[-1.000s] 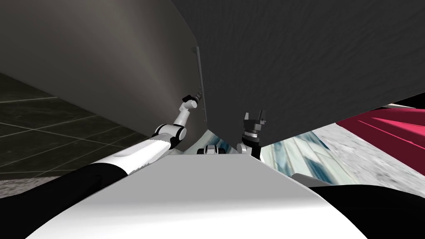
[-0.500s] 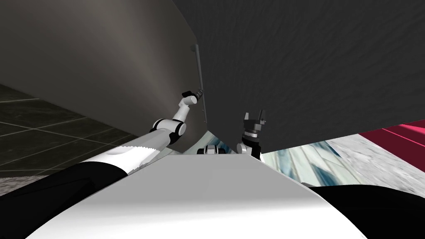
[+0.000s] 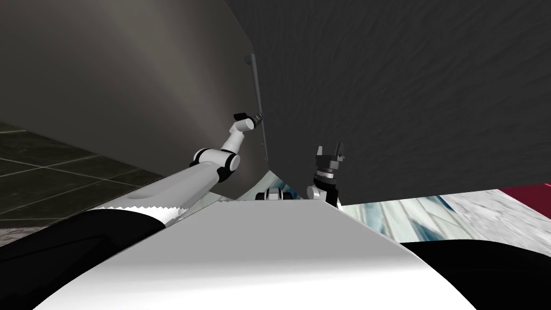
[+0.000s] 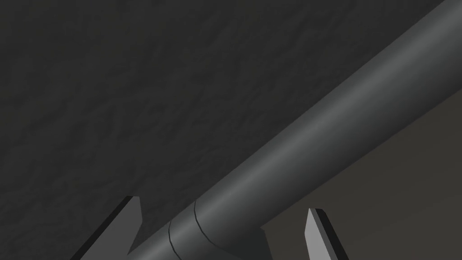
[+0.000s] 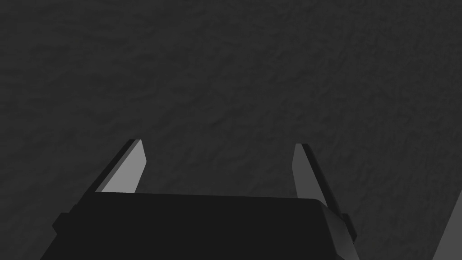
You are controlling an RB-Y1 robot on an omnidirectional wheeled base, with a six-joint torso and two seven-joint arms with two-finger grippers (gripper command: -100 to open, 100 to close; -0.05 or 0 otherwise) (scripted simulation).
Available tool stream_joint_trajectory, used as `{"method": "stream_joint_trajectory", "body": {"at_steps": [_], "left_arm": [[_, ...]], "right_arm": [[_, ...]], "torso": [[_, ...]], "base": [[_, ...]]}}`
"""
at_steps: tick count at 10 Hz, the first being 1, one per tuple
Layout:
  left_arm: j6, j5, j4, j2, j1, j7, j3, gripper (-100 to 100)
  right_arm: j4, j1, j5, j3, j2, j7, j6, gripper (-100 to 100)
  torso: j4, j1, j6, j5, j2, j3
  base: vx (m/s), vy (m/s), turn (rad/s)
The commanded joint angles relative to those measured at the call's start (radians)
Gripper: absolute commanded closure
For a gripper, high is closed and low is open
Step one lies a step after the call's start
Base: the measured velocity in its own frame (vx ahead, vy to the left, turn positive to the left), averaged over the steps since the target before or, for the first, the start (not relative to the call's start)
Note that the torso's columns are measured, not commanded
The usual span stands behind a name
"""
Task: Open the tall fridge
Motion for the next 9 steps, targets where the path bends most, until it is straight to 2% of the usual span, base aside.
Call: {"method": "stream_joint_trajectory", "body": {"at_steps": [1, 2, 3, 5, 6, 7, 8, 9], "left_arm": [[0.006, -0.004, -0.004, 0.003, -0.001, 0.002, 0.002, -100], [0.008, -0.004, -0.005, 0.003, -0.002, 0.003, 0.003, 100], [0.029, -0.052, -0.055, 0.012, 0.007, 0.051, -0.048, 100], [0.029, -0.052, -0.057, 0.012, 0.007, 0.093, -0.051, 100], [0.029, -0.052, -0.057, 0.012, 0.007, 0.093, -0.051, 100], [0.050, -0.098, -0.105, 0.019, 0.015, 0.130, -0.103, 100], [0.050, -0.098, -0.109, 0.019, 0.015, 0.150, -0.103, 100], [0.050, -0.098, -0.109, 0.019, 0.015, 0.175, -0.103, 100]], "right_arm": [[0.000, 0.000, 0.000, 0.000, 0.000, 0.000, 0.000, 0], [0.000, 0.000, 0.000, 0.000, 0.000, 0.000, 0.000, 0], [0.000, 0.000, 0.000, 0.000, 0.000, 0.000, 0.000, 0], [0.000, 0.000, 0.000, 0.000, 0.000, 0.000, 0.000, 0], [0.000, 0.000, 0.000, 0.000, 0.000, 0.000, 0.000, 0], [0.000, 0.000, 0.000, 0.000, 0.000, 0.000, 0.000, 0], [0.000, 0.000, 0.000, 0.000, 0.000, 0.000, 0.000, 0], [0.000, 0.000, 0.000, 0.000, 0.000, 0.000, 0.000, 0]], "torso": [[0.000, -0.002, 0.000, 0.000, -0.004, -0.002], [-0.001, -0.001, 0.000, 0.000, -0.002, -0.002], [0.000, -0.002, 0.001, 0.000, 0.000, -0.001], [0.002, -0.002, 0.003, -0.001, 0.001, 0.001], [0.003, -0.003, 0.000, 0.001, 0.000, 0.000], [0.003, -0.003, -0.001, 0.001, 0.000, -0.001], [0.004, -0.003, 0.004, -0.001, 0.002, 0.001], [0.004, -0.003, 0.003, -0.001, 0.002, 0.002]], "base": [[0.061, -0.021, 0.000], [0.006, 0.000, 0.018], [-0.055, 0.061, -0.141], [-0.058, 0.080, -0.081], [-0.017, 0.010, 0.000], [-0.059, 0.050, -0.121], [-0.073, 0.089, -0.128], [-0.036, 0.051, -0.037]]}}
